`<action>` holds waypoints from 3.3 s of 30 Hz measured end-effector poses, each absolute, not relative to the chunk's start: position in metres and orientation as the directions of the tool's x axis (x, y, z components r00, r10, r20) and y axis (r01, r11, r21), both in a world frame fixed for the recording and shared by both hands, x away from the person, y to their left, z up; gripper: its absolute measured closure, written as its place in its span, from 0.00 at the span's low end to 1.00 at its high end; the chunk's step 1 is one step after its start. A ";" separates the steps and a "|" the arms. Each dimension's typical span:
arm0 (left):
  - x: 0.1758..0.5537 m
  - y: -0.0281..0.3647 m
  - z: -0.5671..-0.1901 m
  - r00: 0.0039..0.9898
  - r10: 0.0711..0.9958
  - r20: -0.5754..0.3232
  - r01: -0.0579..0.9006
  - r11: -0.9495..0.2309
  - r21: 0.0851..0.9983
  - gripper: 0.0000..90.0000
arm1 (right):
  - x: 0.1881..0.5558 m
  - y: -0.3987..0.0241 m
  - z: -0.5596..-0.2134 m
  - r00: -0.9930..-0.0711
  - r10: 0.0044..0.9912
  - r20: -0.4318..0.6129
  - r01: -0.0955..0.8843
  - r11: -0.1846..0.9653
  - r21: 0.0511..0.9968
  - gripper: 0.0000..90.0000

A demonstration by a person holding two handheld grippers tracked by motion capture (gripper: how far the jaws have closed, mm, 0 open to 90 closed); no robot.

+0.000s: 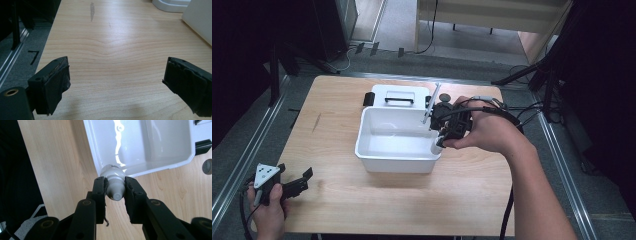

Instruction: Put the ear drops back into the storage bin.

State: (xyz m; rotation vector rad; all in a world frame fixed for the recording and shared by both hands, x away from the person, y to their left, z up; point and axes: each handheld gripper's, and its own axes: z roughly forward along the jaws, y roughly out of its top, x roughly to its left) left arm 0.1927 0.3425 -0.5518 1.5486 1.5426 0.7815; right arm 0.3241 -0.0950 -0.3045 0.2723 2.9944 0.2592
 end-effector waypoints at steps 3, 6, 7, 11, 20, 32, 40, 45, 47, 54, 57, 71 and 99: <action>0.193 0.342 -0.552 0.066 0.992 -0.107 0.500 0.060 0.864 0.08 | 0.327 -0.090 -0.304 -0.978 0.181 -0.107 0.160 0.971 0.179 0.80; 0.193 0.343 -0.552 0.067 0.992 -0.109 0.500 0.061 0.864 0.08 | 0.329 -0.086 -0.307 -0.979 0.173 -0.105 0.153 0.972 0.180 0.80; 0.193 0.343 -0.552 0.066 0.992 -0.110 0.500 0.063 0.864 0.08 | 0.329 -0.085 -0.307 -0.978 0.178 -0.106 0.158 0.972 0.175 0.80; 0.193 0.343 -0.552 0.068 0.992 -0.109 0.500 0.061 0.864 0.08 | 0.332 -0.081 -0.313 -0.979 0.173 -0.108 0.154 0.975 0.163 0.80; 0.192 0.342 -0.552 0.072 0.992 -0.106 0.499 0.056 0.865 0.08 | 0.337 -0.072 -0.328 -0.980 0.169 -0.106 0.152 0.977 0.149 0.80; 0.192 0.343 -0.552 0.073 0.991 -0.109 0.502 0.058 0.863 0.08 | 0.344 -0.065 -0.347 -0.984 0.160 -0.078 0.149 0.979 0.139 0.80; 0.192 0.343 -0.552 0.076 0.991 -0.114 0.498 0.061 0.865 0.08 | 0.347 -0.064 -0.356 -0.985 0.159 -0.071 0.150 0.981 0.125 0.80; 0.193 0.343 -0.552 0.077 0.991 -0.110 0.501 0.057 0.864 0.08 | 0.349 -0.065 -0.364 -0.984 0.166 -0.061 0.157 0.980 0.119 0.80; 0.193 0.343 -0.552 0.077 0.991 -0.110 0.501 0.057 0.864 0.08 | 0.350 -0.066 -0.368 -0.985 0.162 -0.055 0.155 0.981 0.120 0.80; 0.193 0.343 -0.552 0.078 0.991 -0.112 0.501 0.058 0.863 0.08 | 0.352 -0.067 -0.379 -0.985 0.170 -0.043 0.165 0.981 0.105 0.80; 0.192 0.343 -0.552 0.079 0.991 -0.110 0.503 0.056 0.863 0.08 | 0.353 -0.068 -0.385 -0.984 0.173 -0.037 0.168 0.980 0.106 0.80; 0.192 0.342 -0.552 0.079 0.991 -0.107 0.501 0.053 0.864 0.08 | 0.357 -0.066 -0.409 -0.983 0.180 -0.027 0.177 0.980 0.086 0.80; 0.192 0.343 -0.552 0.082 0.991 -0.109 0.500 0.053 0.864 0.08 | 0.368 -0.062 -0.432 -0.966 0.257 0.021 0.258 0.966 0.008 0.80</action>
